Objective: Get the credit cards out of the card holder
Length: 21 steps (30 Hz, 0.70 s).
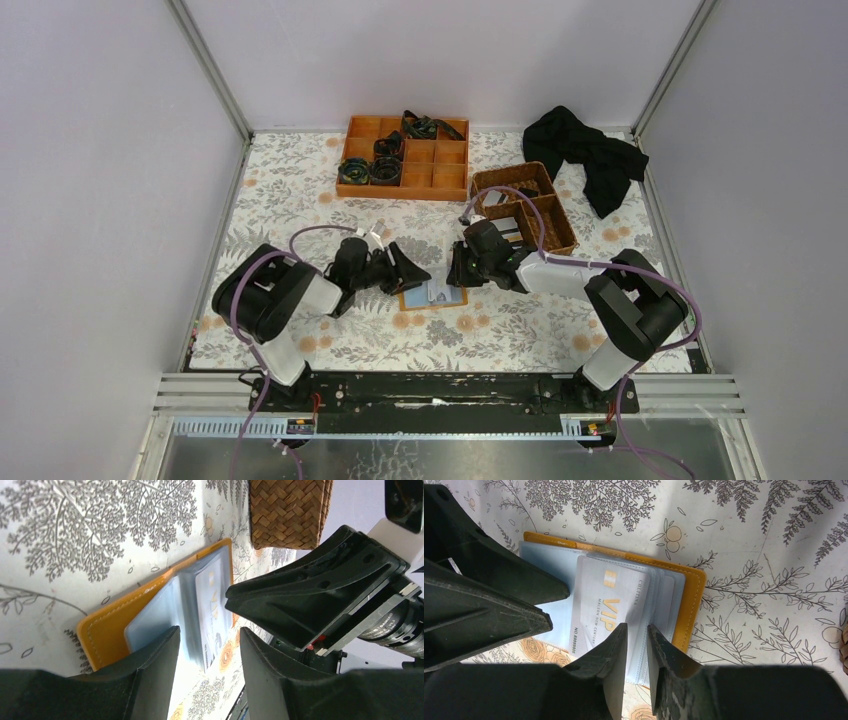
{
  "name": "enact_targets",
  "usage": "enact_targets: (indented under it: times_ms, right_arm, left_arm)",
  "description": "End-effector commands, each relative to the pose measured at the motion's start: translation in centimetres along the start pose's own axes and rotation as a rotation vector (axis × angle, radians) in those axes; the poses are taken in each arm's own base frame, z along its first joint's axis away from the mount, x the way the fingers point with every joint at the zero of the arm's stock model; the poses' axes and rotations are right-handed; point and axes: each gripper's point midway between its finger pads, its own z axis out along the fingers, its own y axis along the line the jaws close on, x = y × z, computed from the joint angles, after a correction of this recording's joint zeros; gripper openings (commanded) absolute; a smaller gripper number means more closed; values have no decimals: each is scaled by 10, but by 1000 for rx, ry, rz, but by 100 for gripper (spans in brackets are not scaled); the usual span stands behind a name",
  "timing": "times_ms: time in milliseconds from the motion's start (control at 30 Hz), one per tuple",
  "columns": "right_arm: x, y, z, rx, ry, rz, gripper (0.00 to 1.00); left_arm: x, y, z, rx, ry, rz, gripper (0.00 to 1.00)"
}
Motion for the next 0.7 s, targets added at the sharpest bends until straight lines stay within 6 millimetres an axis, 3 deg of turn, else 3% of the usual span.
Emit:
enact_targets:
  times_ms: [0,267,367,500,667]
  right_arm:
    - [3,-5,-1,6,9,2,28]
    - [7,-5,4,0,22,10,28]
    - [10,-7,5,3,26,15,28]
    - [11,-9,6,9,27,16,28]
    - [9,-5,6,-6,21,19,28]
  left_arm:
    - [5,-6,-6,55,-6,4,55]
    - [15,-28,3,151,31,-12,55]
    - [19,-26,6,150,45,-20,54]
    - [20,-24,3,138,34,-29,44]
    - [28,-15,-9,106,17,-49,49]
